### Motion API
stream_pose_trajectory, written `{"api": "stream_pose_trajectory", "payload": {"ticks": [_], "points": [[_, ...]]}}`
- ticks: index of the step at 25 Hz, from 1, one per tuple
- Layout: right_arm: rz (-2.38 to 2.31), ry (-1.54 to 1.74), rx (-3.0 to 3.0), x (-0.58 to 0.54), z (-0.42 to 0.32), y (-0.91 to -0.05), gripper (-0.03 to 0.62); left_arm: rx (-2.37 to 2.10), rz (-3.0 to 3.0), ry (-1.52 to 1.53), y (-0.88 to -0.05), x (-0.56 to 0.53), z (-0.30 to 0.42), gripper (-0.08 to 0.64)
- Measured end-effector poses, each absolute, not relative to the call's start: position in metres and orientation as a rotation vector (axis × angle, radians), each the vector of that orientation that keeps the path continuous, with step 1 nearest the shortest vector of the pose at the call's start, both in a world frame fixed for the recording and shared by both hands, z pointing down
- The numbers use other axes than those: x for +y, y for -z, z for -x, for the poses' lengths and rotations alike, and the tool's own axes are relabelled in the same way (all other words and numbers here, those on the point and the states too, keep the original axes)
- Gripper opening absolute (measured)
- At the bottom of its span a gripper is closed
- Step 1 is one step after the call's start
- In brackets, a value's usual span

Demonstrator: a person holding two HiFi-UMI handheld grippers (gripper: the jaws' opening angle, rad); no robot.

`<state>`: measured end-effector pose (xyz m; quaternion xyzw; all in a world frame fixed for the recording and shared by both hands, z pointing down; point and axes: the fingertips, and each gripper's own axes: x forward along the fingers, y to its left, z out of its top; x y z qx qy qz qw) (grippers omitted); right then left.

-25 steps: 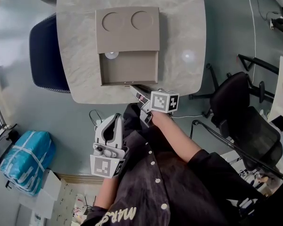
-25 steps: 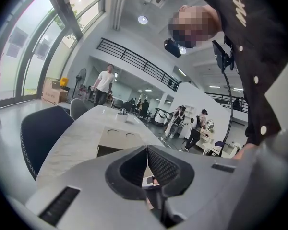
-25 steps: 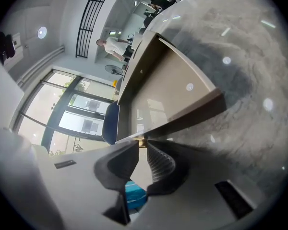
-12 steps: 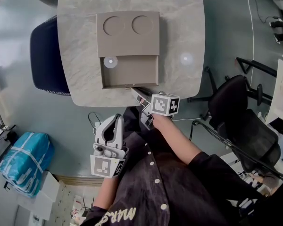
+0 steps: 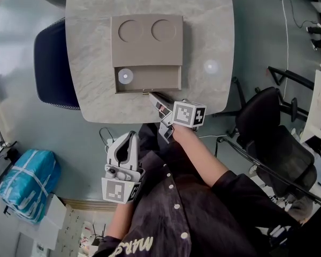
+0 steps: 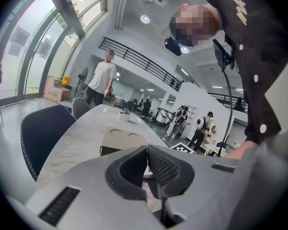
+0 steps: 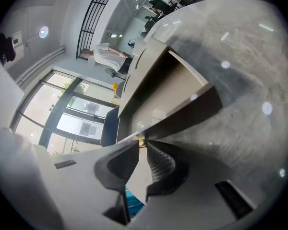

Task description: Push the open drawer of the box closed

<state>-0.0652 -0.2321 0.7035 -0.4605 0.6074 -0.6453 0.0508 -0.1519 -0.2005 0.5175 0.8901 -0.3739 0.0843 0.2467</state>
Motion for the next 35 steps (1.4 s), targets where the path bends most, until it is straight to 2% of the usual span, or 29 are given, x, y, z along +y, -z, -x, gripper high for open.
{"api": "stream_pose_trajectory", "payload": {"ticks": [20, 35], "points": [[1.436, 1.865, 1.84, -0.306, 0.042, -0.701, 0.043, -1.038, -2.401, -0.25, -0.526, -0.215, 0.149, 0.017], [1.441, 1.856, 1.826, -0.319, 0.036, -0.705, 0.043, -1.037, -2.395, -0.212, -0.522, -0.216, 0.142, 0.017]]}}
